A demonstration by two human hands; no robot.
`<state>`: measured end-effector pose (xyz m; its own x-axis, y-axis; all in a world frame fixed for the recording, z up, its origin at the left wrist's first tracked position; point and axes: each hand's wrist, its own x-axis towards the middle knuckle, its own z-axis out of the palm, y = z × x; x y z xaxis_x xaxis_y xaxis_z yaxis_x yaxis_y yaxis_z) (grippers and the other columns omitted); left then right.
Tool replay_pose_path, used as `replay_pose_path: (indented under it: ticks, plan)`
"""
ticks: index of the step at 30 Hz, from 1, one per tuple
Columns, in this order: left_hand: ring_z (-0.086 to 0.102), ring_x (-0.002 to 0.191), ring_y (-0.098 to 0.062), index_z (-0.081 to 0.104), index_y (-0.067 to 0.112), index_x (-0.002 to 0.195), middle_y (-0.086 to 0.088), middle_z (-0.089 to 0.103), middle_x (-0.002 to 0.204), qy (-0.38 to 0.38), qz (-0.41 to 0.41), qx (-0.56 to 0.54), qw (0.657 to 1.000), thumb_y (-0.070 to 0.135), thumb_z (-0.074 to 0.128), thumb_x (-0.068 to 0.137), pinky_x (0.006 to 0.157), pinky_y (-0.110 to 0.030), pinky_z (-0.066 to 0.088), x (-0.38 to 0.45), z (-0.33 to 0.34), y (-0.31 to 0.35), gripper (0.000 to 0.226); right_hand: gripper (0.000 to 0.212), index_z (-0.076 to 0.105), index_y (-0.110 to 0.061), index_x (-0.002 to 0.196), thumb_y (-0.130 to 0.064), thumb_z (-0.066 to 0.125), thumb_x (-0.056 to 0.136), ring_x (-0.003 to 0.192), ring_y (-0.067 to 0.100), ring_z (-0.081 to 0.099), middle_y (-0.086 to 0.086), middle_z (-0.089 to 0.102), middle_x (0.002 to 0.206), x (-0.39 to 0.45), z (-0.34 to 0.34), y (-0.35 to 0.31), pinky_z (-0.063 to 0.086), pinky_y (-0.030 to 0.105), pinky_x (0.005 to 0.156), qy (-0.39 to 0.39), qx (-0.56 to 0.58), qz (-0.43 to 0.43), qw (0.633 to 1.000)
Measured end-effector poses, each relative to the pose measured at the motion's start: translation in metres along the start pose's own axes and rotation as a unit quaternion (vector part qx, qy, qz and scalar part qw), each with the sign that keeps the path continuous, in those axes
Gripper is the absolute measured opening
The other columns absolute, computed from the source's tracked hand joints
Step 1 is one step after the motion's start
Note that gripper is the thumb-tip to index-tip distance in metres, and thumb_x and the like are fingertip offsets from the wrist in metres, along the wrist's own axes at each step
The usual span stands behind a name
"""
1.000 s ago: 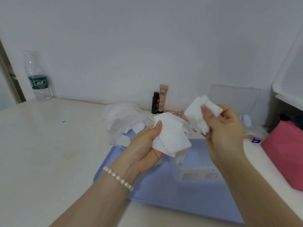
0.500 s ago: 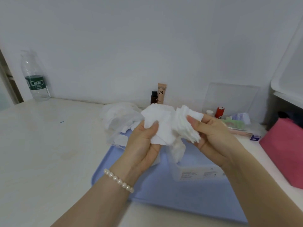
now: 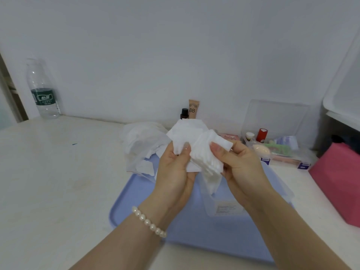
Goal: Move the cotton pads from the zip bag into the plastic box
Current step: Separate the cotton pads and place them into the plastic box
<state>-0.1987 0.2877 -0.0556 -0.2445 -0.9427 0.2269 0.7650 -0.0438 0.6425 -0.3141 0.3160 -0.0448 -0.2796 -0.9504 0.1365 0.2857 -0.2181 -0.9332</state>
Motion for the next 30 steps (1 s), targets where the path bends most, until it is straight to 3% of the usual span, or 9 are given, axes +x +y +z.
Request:
replay_pose_path:
  ticks: [5, 10, 14, 16, 20, 22, 25, 27, 30]
  plan:
    - [0.069, 0.092, -0.015, 0.058, 0.010, 0.109, -0.002, 0.073, 0.096, 0.003, 0.006, 0.008, 1.000, 0.004, 0.036, 0.098, 0.072, -0.025, 0.057, 0.001, -0.001, 0.000, 0.025, 0.050, 0.064, -0.003, 0.095, -0.030, 0.075, 0.054, 0.105, 0.043, 0.058, 0.014, 0.070, 0.100, 0.000, -0.001, -0.001, 0.044, 0.055, 0.095, 0.026, -0.057, -0.024, 0.998]
    - [0.067, 0.100, -0.022, 0.056, 0.007, 0.116, -0.012, 0.068, 0.110, 0.005, -0.011, 0.001, 1.000, 0.004, 0.038, 0.097, 0.078, -0.029, 0.057, -0.001, 0.000, 0.000, 0.026, 0.042, 0.064, -0.005, 0.092, -0.023, 0.073, 0.055, 0.091, 0.025, 0.069, 0.009, 0.073, 0.094, -0.002, 0.003, 0.002, 0.058, 0.027, 0.069, 0.027, -0.045, -0.020, 0.998]
    - [0.068, 0.096, -0.023, 0.058, 0.007, 0.110, -0.013, 0.070, 0.106, -0.003, -0.034, -0.012, 0.999, 0.005, 0.038, 0.097, 0.077, -0.031, 0.058, -0.001, 0.000, 0.000, 0.025, 0.037, 0.062, -0.011, 0.101, -0.018, 0.075, 0.067, 0.091, 0.019, 0.068, 0.005, 0.070, 0.100, -0.002, 0.004, 0.003, 0.054, 0.021, 0.061, 0.060, -0.101, -0.042, 0.992]
    - [0.068, 0.095, -0.024, 0.059, 0.006, 0.110, -0.013, 0.071, 0.104, -0.010, -0.041, -0.020, 0.999, 0.006, 0.037, 0.098, 0.077, -0.032, 0.058, -0.001, 0.000, 0.002, 0.025, 0.034, 0.062, -0.015, 0.110, -0.016, 0.071, 0.077, 0.092, 0.014, 0.067, 0.001, 0.069, 0.102, -0.002, 0.005, 0.004, 0.053, 0.018, 0.063, 0.030, -0.114, -0.035, 0.992]
    - [0.067, 0.101, -0.027, 0.056, 0.003, 0.118, -0.018, 0.068, 0.112, 0.005, -0.067, -0.059, 0.996, 0.013, 0.038, 0.098, 0.083, -0.036, 0.056, 0.002, -0.003, 0.006, 0.029, 0.010, 0.070, -0.016, 0.089, -0.014, 0.069, 0.079, 0.075, 0.001, 0.066, -0.005, 0.071, 0.084, -0.004, 0.007, 0.007, 0.049, 0.012, 0.060, 0.027, -0.141, -0.070, 0.987]
    - [0.066, 0.102, -0.029, 0.055, 0.001, 0.119, -0.019, 0.067, 0.113, 0.016, -0.096, -0.091, 0.991, 0.016, 0.037, 0.099, 0.085, -0.038, 0.055, 0.004, -0.005, 0.006, 0.031, 0.008, 0.069, -0.021, 0.078, -0.013, 0.073, 0.076, 0.069, -0.001, 0.063, -0.007, 0.069, 0.077, -0.005, 0.008, 0.010, 0.049, 0.012, 0.059, 0.069, -0.180, -0.128, 0.973]
    - [0.067, 0.097, -0.029, 0.055, -0.001, 0.115, -0.022, 0.068, 0.108, 0.037, -0.136, -0.140, 0.980, 0.018, 0.036, 0.100, 0.081, -0.042, 0.055, 0.005, -0.007, 0.006, 0.031, 0.011, 0.068, -0.016, 0.077, -0.008, 0.074, 0.073, 0.072, 0.005, 0.066, 0.001, 0.069, 0.084, -0.008, 0.013, 0.012, 0.050, 0.015, 0.058, 0.087, -0.155, -0.172, 0.969]
    - [0.069, 0.092, -0.029, 0.056, -0.002, 0.111, -0.022, 0.069, 0.104, 0.046, -0.145, -0.168, 0.974, 0.018, 0.036, 0.100, 0.079, -0.044, 0.054, 0.007, -0.008, 0.007, 0.030, 0.010, 0.066, -0.010, 0.079, -0.009, 0.073, 0.072, 0.072, 0.006, 0.066, 0.001, 0.070, 0.083, -0.009, 0.014, 0.010, 0.051, 0.017, 0.059, 0.078, -0.106, -0.156, 0.979]
    - [0.071, 0.086, -0.029, 0.058, 0.001, 0.108, -0.021, 0.070, 0.102, 0.050, -0.138, -0.166, 0.975, 0.015, 0.038, 0.099, 0.076, -0.046, 0.054, 0.008, -0.009, 0.007, 0.027, 0.029, 0.066, -0.007, 0.090, -0.024, 0.070, 0.067, 0.085, 0.015, 0.067, 0.003, 0.070, 0.088, -0.002, 0.007, 0.005, 0.055, 0.030, 0.074, 0.084, 0.003, -0.085, 0.993]
